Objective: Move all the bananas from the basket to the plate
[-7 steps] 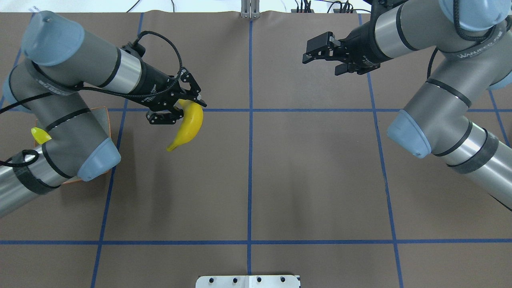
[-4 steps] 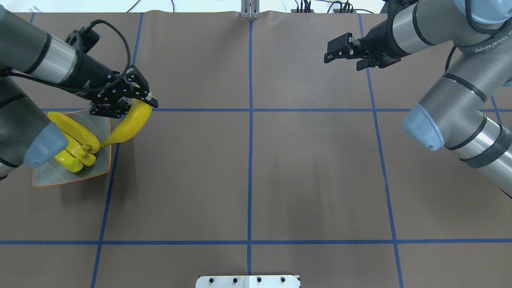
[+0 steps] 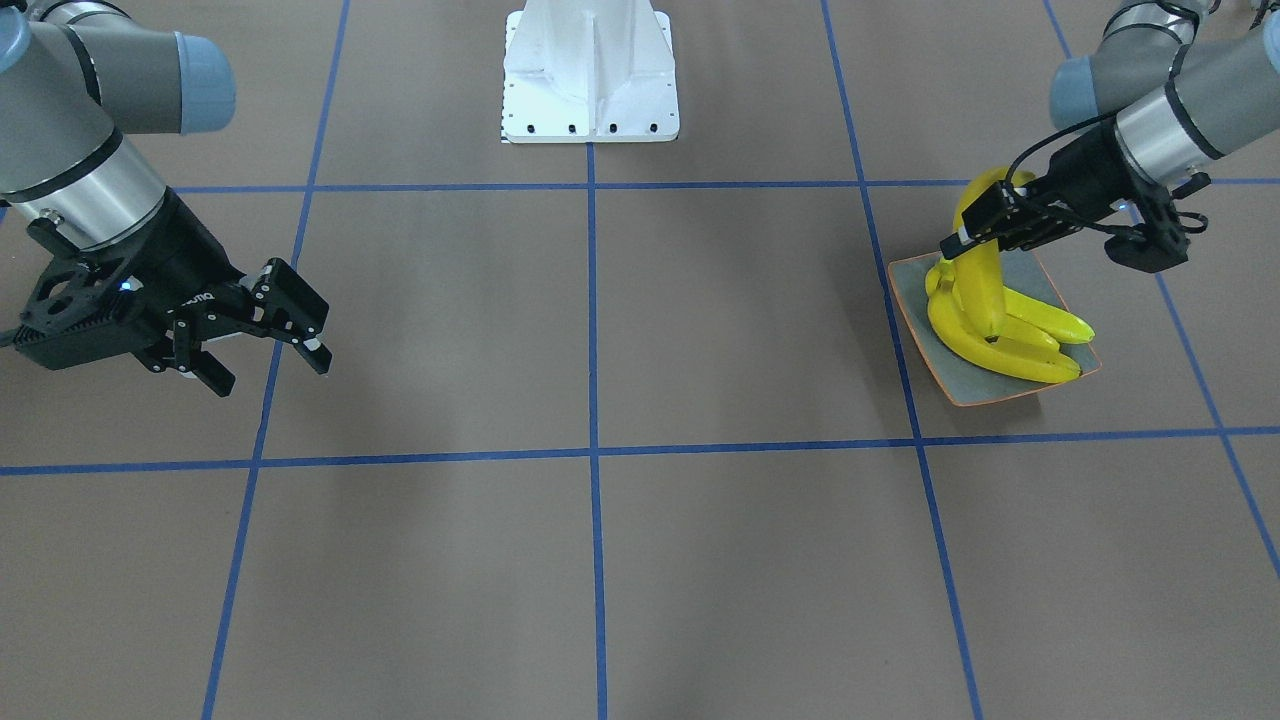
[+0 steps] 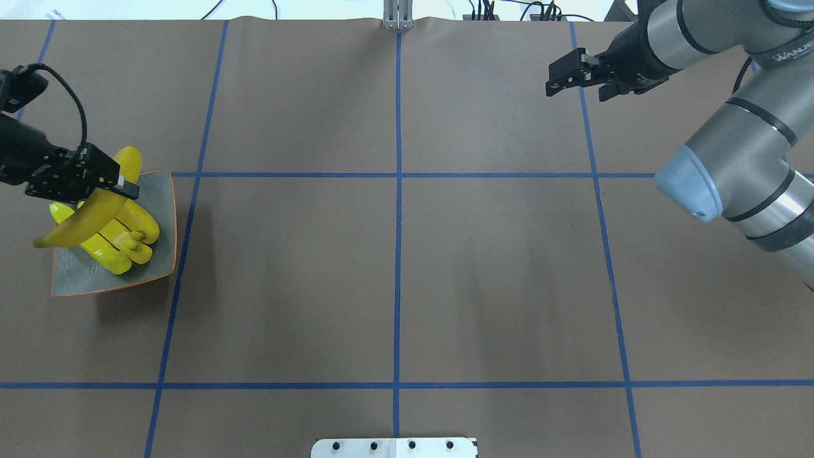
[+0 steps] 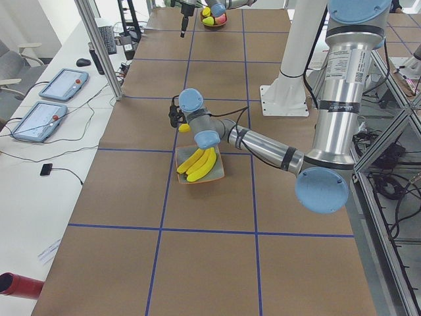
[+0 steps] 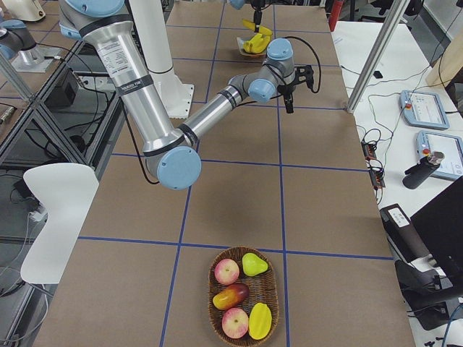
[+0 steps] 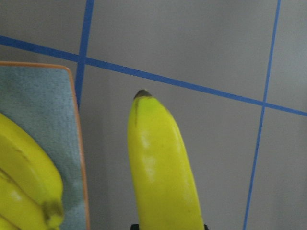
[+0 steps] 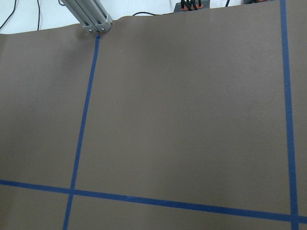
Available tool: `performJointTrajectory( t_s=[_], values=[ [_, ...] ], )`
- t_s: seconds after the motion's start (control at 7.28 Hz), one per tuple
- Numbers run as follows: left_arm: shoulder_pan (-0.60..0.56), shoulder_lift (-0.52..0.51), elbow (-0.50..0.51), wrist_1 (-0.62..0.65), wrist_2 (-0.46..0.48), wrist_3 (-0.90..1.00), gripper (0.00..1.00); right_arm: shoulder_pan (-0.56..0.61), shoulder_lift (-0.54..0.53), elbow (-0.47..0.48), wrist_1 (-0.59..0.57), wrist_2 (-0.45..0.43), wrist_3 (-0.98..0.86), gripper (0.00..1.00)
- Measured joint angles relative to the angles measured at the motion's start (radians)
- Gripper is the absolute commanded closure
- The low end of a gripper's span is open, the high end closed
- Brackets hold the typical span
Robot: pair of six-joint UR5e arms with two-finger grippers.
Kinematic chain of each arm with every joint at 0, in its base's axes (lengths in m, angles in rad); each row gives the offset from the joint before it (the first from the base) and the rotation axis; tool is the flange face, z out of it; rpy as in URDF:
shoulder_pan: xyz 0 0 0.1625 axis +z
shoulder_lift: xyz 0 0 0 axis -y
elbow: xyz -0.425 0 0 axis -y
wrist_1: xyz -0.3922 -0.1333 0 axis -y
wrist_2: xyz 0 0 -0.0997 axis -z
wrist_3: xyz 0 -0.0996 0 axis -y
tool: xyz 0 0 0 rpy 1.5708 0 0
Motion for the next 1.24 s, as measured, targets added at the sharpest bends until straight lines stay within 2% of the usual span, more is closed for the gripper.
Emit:
performJointTrajectory(
  t_s=[0.41, 0.82, 1.24],
  values=[
    [-0.013, 0.048, 0.057, -0.045, 0.002, 0.138, 1.0, 0.046, -0.005, -0.017, -0.152, 0.027, -0.18, 0.0],
    [-0.006, 0.02, 0.16, -0.126, 0.023, 0.148, 1.0, 0.076, -0.007, -0.022, -0.302, 0.067, -0.309, 0.0],
    [-0.003, -0.034, 0.239, -0.145, 0.024, 0.147, 1.0, 0.082, -0.008, -0.022, -0.355, 0.076, -0.347, 0.0]
  ],
)
